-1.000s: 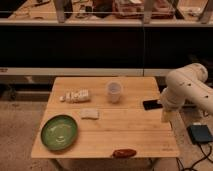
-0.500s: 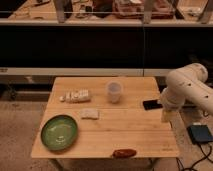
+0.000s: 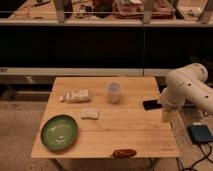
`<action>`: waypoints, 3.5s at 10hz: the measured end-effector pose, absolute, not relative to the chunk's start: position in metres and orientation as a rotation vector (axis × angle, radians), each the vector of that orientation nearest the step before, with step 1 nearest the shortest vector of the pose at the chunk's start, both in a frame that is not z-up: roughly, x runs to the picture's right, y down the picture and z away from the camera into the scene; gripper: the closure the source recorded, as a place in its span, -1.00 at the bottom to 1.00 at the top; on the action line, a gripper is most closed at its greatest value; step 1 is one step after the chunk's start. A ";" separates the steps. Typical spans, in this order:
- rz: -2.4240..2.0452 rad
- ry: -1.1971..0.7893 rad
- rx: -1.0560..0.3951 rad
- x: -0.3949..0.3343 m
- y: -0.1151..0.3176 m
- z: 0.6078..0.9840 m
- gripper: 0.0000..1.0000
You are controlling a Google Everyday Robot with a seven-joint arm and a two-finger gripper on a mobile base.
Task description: Place the pepper in the ceramic bowl
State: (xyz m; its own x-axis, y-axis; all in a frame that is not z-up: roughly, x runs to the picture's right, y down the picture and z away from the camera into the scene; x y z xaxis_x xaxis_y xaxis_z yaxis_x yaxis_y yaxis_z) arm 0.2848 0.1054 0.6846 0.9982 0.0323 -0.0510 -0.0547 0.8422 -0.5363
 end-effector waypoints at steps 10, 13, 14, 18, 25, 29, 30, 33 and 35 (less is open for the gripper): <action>0.045 0.042 -0.566 0.285 0.105 0.684 -0.30; 0.045 0.042 -0.566 0.285 0.105 0.684 -0.30; 0.050 0.022 -0.575 0.280 0.116 0.684 -0.30; 0.117 -0.219 -0.622 0.231 0.178 0.663 -0.30; 0.011 -0.333 -0.611 0.191 0.263 0.654 -0.30; -0.005 -0.336 -0.619 0.179 0.268 0.658 -0.30; -0.016 -0.347 -0.623 0.165 0.273 0.664 -0.30; -0.033 -0.389 -0.622 0.127 0.286 0.683 -0.30; -0.046 -0.410 -0.614 0.109 0.293 0.697 -0.30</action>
